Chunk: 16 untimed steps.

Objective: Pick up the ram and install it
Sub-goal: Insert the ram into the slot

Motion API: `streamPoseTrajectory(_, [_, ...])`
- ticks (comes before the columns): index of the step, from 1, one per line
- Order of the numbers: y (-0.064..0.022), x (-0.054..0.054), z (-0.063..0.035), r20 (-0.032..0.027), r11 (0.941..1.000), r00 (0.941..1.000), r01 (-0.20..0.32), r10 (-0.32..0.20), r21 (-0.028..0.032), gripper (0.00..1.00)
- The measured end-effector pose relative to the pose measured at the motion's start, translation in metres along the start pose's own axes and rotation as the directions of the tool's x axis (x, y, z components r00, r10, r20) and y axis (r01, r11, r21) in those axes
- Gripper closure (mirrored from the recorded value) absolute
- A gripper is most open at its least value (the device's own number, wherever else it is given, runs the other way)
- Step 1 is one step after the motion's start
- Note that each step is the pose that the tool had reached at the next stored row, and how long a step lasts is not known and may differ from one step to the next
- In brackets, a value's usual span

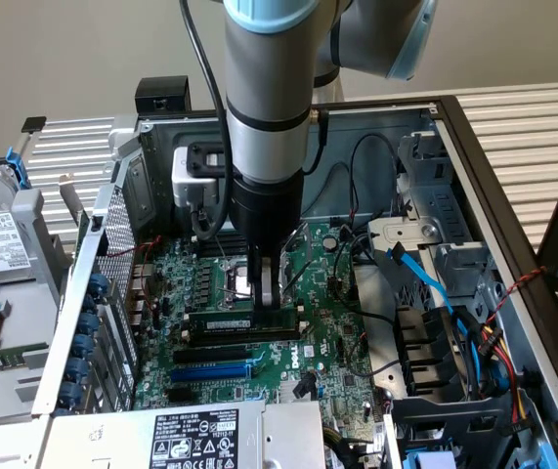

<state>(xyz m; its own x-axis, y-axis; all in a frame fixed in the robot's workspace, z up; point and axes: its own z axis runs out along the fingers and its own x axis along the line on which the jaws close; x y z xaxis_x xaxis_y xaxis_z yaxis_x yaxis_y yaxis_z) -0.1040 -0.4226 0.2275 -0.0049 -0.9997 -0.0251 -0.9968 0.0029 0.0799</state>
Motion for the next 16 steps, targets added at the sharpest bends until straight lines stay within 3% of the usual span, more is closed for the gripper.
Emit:
streamPoseTrajectory(13, [0.0001, 0.0002, -0.0018, 0.0009, 1.0, 1.0, 0.0, 0.0, 0.003, 0.86])
streamPoseTrajectory(16, [0.0003, 0.0002, -0.0019, 0.0007, 1.0, 1.0, 0.0, 0.0, 0.0096, 0.86])
